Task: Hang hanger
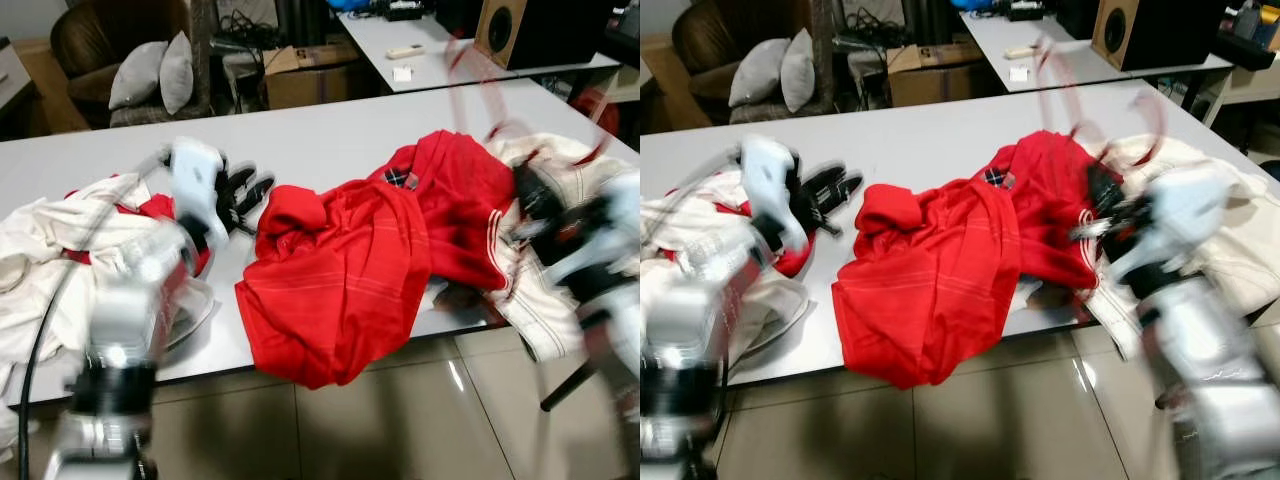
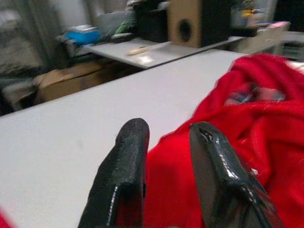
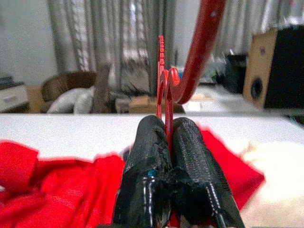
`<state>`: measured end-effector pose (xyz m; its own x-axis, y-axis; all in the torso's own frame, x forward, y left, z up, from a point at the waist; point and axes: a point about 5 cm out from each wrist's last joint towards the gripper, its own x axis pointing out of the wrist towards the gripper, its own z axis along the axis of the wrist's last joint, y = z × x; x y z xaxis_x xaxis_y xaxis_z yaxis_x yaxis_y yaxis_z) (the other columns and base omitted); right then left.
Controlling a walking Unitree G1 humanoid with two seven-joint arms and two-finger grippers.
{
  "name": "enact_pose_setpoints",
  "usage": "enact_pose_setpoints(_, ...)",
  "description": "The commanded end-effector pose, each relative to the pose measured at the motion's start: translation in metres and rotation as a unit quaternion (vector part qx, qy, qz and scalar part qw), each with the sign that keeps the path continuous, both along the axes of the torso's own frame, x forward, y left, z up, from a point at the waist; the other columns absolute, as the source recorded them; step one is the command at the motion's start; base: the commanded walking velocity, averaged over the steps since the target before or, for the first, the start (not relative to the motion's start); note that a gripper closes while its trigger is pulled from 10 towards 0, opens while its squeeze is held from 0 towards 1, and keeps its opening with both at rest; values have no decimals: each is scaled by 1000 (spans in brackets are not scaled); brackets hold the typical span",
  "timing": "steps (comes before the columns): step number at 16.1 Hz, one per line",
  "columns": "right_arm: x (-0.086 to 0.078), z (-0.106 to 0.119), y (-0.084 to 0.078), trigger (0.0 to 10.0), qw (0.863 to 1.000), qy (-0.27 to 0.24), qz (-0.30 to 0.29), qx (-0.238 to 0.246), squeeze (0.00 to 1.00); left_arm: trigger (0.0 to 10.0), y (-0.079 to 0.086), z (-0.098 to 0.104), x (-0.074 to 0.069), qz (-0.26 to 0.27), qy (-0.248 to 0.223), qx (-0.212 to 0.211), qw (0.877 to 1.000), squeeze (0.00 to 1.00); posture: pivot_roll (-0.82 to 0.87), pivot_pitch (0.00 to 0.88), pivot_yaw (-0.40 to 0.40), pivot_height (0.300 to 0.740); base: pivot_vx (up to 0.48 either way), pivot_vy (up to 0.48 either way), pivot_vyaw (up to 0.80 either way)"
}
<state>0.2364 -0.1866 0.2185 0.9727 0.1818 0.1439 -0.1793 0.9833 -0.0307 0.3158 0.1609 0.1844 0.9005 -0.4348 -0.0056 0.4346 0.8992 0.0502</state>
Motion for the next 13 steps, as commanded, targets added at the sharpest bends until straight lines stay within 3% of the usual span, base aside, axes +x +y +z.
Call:
enact_pose_setpoints(1,-2,0,10,10000,1000,-6,7,-4,0,10000,0,2,-5,22,-8,8,1000,0,-86,0,86,740,0,480,0)
enact_pose_setpoints(3,-4,-6,32,10000,999,6,49,17,0,10000,1,-6,-23,47,-1,6,999,0,-22,0,37,740,0,480,0)
enact_pose_setpoints(5,-6,-9,42,10000,997,17,64,24,0,10000,3,-6,-33,67,1,5,998,0,-22,0,37,740,0,480,0)
enact_pose_setpoints(6,-8,-17,51,10000,996,34,84,26,0,10000,11,-10,-49,85,14,21,996,0,35,0,1,740,0,465,0)
enact_pose_setpoints(7,-9,-20,53,10000,995,39,92,25,0,10000,13,-11,-54,90,17,25,996,0,31,0,11,740,0,450,0)
enact_pose_setpoints(9,-9,-25,52,10000,994,43,94,18,0,10000,8,-11,-52,86,18,19,996,0,21,0,19,740,0,446,0)
enact_pose_setpoints(10,-6,-22,53,10000,995,38,87,18,0,10000,4,-5,-44,76,6,22,997,0,2,0,22,740,0,435,0)
enact_pose_setpoints(13,-3,-26,55,10000,995,41,90,2,0,10000,7,-7,-38,93,5,23,995,0,-9,0,17,740,0,430,0)
